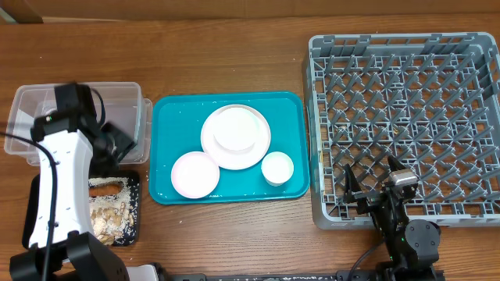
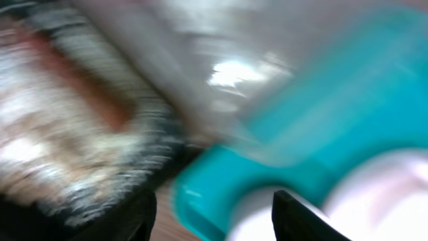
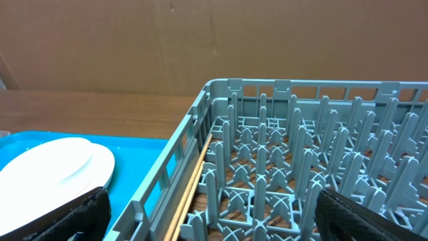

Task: Sort waste into correct bins and load items into the dishwasher
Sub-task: 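Move the left gripper to the white cup and grasp it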

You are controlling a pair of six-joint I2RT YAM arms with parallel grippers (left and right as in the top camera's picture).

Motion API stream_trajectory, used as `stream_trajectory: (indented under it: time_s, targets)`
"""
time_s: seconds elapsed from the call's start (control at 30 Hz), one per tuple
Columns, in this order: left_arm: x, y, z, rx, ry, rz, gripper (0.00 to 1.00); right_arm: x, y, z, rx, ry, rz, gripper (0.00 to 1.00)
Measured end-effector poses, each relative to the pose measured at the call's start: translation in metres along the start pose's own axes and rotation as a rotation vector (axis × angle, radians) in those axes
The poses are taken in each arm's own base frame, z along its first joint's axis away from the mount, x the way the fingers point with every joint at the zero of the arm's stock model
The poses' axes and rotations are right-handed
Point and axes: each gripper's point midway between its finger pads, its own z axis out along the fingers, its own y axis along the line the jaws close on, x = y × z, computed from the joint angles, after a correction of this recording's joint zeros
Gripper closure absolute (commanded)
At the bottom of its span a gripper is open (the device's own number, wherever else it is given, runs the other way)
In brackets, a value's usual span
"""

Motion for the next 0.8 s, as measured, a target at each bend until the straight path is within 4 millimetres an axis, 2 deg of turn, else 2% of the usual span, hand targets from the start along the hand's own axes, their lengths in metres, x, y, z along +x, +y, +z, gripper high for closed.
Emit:
stream_trajectory:
  time_s: [0.03,0.1,0.27,0.4,0.5,0.7,0.73,0.8]
  targets:
    - [0.005,-0.015,-0.005,0.063,0.024,0.069,0.40,0.000,0.000,0.000,0.000,0.000,0.000,0.00]
    - [0.028,-0.046,-0.014,0.178,0.094,0.226,0.39,0.000,0.000,0.000,0.001,0.000,0.000,0.00]
    - [0.074,-0.087,-0.018,0.286,0.179,0.456,0.37,0.000,0.000,0.000,0.001,0.000,0.000,0.00]
    - [0.103,-0.116,-0.019,0.324,0.185,0.596,0.37,0.000,0.000,0.000,0.001,0.000,0.000,0.00]
    - [0.120,-0.128,-0.018,0.309,0.172,0.663,0.36,0.000,0.000,0.000,0.001,0.000,0.000,0.00]
    - [0.138,-0.133,-0.014,0.230,0.134,0.748,0.34,0.000,0.000,0.000,0.000,0.000,0.000,0.00]
    - [0.138,-0.133,-0.013,0.219,0.127,0.754,0.31,0.000,0.000,0.000,0.000,0.000,0.000,0.00]
    - [0.137,-0.132,-0.012,0.198,0.111,0.764,0.18,0.000,0.000,0.000,0.001,0.000,0.000,0.00]
